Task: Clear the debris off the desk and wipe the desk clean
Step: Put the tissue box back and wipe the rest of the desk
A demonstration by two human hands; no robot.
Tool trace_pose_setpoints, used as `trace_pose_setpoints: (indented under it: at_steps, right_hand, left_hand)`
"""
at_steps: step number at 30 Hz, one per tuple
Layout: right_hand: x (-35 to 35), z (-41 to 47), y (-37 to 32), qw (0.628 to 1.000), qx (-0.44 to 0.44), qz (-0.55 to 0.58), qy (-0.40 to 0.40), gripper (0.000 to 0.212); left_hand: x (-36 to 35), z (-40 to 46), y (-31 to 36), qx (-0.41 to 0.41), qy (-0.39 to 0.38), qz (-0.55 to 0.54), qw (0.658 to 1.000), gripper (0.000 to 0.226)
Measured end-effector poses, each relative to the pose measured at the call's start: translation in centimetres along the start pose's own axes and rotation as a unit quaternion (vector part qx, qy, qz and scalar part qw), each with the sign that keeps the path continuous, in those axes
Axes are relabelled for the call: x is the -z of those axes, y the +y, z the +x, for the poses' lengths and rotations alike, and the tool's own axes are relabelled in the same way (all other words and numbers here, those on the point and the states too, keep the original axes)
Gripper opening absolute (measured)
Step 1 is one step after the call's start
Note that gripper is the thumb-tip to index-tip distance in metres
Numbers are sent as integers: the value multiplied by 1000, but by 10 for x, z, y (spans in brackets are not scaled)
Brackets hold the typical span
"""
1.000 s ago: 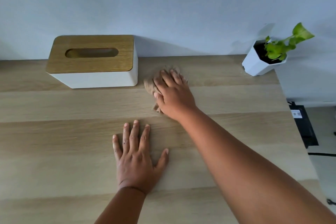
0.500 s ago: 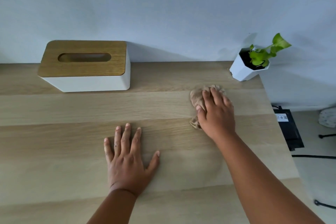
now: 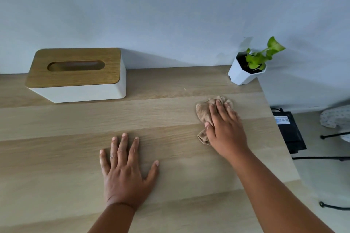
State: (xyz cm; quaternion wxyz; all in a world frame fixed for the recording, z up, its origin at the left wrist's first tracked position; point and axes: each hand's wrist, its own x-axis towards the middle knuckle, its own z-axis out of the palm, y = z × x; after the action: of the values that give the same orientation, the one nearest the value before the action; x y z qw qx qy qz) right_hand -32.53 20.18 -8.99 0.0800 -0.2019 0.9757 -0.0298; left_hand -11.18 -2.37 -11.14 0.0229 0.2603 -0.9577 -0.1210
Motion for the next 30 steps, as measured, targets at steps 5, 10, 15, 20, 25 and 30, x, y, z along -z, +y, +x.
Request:
trace_pose_setpoints:
  at_steps: [5, 10, 15, 20, 25, 30]
  right_hand:
    - [5, 37, 16, 995, -95, -3, 10, 76]
    - [14, 87, -1, 994, -107, 18, 17, 73]
    - [16, 73, 2, 998, -54, 15, 19, 69]
    - [6, 47, 18, 1000, -24, 13, 12, 70]
    - [3, 81, -11, 997, -58, 26, 48, 62]
    - [3, 98, -55, 996, 74, 41, 16, 59]
  left_hand:
    - [-1, 1, 0, 2, 4, -10, 1000, 93]
    - [-5, 1, 0, 1, 16, -12, 1000, 94]
    - [-9, 1, -3, 1, 11, 1, 1000, 94]
    - [-5, 1, 0, 2, 11, -5, 1000, 94]
    - [0, 1, 3, 3, 8, -4, 1000, 93]
    - [2, 2, 4, 2, 1, 4, 1000, 91]
